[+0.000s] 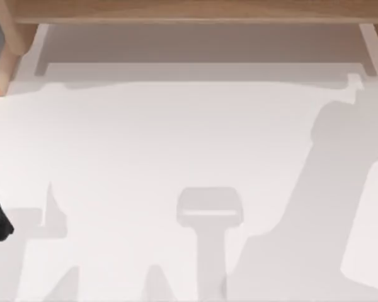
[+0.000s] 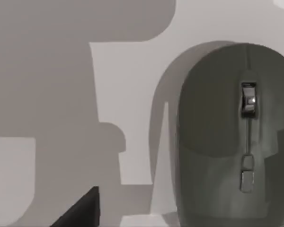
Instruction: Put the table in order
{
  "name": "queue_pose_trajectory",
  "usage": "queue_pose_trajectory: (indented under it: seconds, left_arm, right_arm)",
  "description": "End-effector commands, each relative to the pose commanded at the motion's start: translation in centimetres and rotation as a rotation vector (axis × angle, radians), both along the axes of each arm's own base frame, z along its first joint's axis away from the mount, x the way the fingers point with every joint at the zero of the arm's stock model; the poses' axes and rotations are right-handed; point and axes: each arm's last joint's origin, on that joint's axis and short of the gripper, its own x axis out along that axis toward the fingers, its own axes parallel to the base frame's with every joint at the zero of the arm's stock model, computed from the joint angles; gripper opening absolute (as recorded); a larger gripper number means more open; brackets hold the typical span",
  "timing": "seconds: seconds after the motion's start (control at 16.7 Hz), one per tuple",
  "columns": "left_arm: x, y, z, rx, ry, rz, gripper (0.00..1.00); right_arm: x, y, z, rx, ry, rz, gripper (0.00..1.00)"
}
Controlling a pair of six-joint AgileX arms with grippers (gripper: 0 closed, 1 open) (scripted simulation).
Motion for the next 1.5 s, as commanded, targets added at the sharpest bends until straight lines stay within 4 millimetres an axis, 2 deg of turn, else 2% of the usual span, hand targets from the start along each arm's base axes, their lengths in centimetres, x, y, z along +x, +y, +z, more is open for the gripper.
queue_pose_trajectory:
  seconds: [0.72,0.9,1.5]
  left_arm:
    - [0.0,0.0,0.0,0.0,0.0,0.0,1.0]
    - [0.0,0.0,0.0,0.0,0.0,0.0,1.0]
    - [0.0,0.0,0.0,0.0,0.0,0.0,1.0]
  right_arm:
    - [0.4,-0.1,-2.7,0.0,0.0,0.0,1.0]
    - [0.4,-0.1,-2.7,0.0,0.0,0.0,1.0]
    - [0.4,-0.1,-2.7,0.0,0.0,0.0,0.25]
